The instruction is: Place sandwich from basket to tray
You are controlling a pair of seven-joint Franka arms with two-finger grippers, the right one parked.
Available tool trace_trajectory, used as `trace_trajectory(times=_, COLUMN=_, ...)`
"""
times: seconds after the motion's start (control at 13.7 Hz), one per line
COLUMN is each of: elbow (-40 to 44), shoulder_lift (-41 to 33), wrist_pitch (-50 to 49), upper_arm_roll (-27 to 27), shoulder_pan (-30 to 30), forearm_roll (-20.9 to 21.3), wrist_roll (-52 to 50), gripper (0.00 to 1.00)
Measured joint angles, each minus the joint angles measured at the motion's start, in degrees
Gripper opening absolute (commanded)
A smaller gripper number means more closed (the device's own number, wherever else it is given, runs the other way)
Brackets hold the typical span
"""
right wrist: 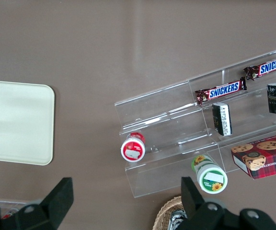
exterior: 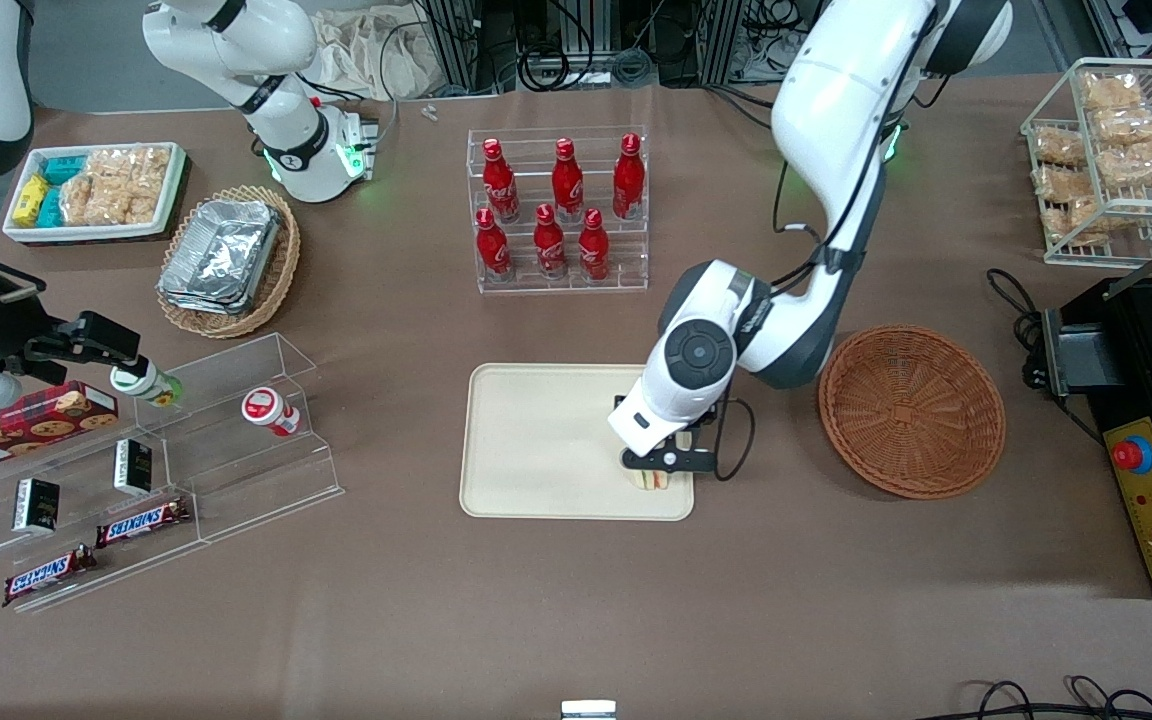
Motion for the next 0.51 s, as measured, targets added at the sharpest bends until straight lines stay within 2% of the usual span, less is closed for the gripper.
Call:
trace_trajectory(times=0.22, elbow=-0.5, shoulder_lift=-6.4, wrist_pitch=-5.8, upper_arm_roll=0.6, shoulder_pan=2.9, forearm_roll=0.5, wrist_roll=0.1, gripper=0.99)
trace_trajectory(times=0.51, elbow=-7.4, shoulder_lift=-15.7, wrist_pitch=-6.9, upper_arm_roll=0.8, shoulder_pan=7.9, forearm_roll=5.7, wrist_roll=0.9, gripper=0.99)
